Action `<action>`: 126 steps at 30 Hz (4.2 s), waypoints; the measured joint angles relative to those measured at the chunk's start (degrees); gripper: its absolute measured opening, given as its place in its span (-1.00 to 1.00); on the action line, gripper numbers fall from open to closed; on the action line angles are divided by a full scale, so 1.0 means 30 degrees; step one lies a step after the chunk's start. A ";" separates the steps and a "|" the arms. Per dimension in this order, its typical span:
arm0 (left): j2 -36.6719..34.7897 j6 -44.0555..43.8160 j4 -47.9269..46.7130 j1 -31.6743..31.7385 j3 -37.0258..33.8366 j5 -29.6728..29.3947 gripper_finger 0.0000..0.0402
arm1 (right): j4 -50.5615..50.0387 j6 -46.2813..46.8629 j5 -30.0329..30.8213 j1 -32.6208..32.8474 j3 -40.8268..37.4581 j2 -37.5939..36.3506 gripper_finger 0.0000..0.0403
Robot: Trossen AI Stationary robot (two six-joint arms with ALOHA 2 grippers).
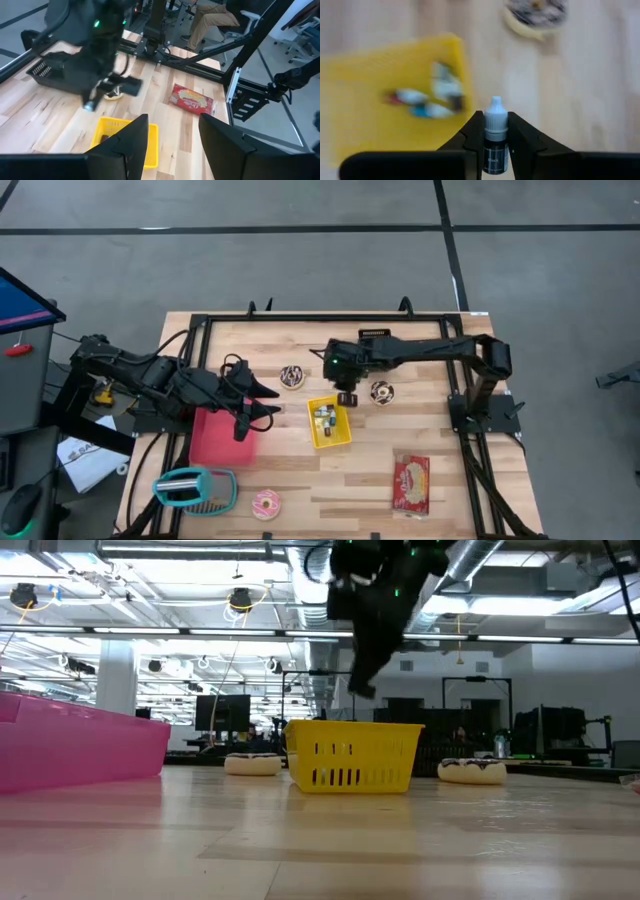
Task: Pick & Place Food Item
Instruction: Put the black food coloring bottle into the yellow bin, then put the red popcorn bag into the pink bin
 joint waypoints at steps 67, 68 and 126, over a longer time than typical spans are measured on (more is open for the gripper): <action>0.1113 -0.0138 -0.5764 -0.1654 -0.0036 -0.0003 -0.14 | 1.8556 1.9652 0.2569 0.7291 -0.3961 -0.0589 -0.29; 0.1224 0.0079 -0.5939 -0.1611 -0.0036 0.0230 -0.14 | 1.8767 1.9967 0.2971 0.7639 -0.3961 -0.0589 -0.30; 0.3134 1.0346 -0.0920 1.1312 -0.0017 1.1719 0.14 | -0.7753 4.0157 0.3927 1.5977 -0.4957 -0.7623 -0.39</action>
